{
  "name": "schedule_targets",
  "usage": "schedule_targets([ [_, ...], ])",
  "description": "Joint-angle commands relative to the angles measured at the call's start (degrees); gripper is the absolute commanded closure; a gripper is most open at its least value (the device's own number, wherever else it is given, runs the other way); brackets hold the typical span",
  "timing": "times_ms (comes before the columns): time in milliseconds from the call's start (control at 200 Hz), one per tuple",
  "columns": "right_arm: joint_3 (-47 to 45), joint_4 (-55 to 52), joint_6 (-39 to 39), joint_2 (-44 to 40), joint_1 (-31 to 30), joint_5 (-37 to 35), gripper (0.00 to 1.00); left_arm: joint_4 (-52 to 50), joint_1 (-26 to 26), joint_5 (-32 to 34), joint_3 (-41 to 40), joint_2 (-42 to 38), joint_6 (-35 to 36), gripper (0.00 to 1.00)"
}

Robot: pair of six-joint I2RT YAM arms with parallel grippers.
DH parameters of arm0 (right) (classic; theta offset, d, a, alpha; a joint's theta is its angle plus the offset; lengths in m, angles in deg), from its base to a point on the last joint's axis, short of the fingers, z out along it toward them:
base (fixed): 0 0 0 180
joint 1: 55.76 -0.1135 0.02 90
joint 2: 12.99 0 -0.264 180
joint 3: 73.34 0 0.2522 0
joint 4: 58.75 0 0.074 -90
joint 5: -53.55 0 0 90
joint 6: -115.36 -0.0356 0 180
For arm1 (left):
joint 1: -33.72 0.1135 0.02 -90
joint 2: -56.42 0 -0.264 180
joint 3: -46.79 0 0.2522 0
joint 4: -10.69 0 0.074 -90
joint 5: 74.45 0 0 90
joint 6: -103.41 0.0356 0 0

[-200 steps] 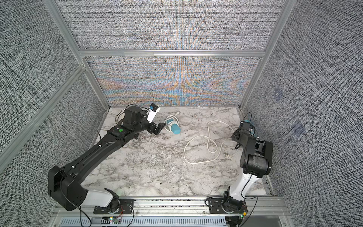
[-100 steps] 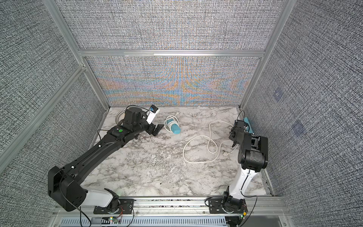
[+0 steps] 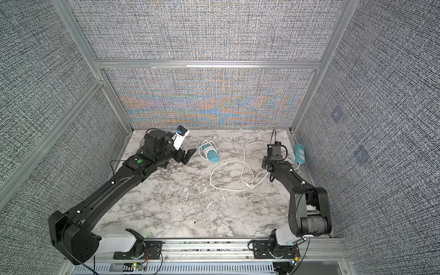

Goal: Wrap the cord around the power strip
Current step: Adjust the power cord at the center of the board.

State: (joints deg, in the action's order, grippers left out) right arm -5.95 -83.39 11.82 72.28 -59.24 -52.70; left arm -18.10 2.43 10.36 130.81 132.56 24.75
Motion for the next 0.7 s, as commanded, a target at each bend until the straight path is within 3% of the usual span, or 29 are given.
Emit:
schedule_targets([
  [0, -0.9, -5.0, -2.0, -1.7, -3.7, -0.1, 1.00, 1.0, 0.1, -1.1, 0.1, -0.7, -0.7, 0.01],
  [230, -6.8, -1.3, -9.4, 1.2, -14.0, 4.4, 1.00, 1.2, 0.1, -3.4, -0.3, -2.2, -1.2, 0.01],
  [405, -5.2, -2.4, -10.1, 5.4, -17.2, 3.8, 0.36, 0.3, 0.1, -4.4, -0.9, -2.7, -1.5, 0.00],
  [500, -6.4, -3.3, -9.9, 1.6, -14.1, 0.8, 0.12, -0.1, 0.0, -4.2, -1.6, -3.4, -1.2, 0.00],
  [545, -7.2, -2.9, -9.9, -0.8, -11.2, 1.1, 0.05, 0.0, 0.0, -4.0, -2.1, -3.8, -1.0, 0.00],
  [691, -7.1, -1.7, -10.9, -2.5, 1.1, 6.4, 0.04, 0.3, 0.0, -3.8, -2.8, -3.9, -0.2, 0.00],
])
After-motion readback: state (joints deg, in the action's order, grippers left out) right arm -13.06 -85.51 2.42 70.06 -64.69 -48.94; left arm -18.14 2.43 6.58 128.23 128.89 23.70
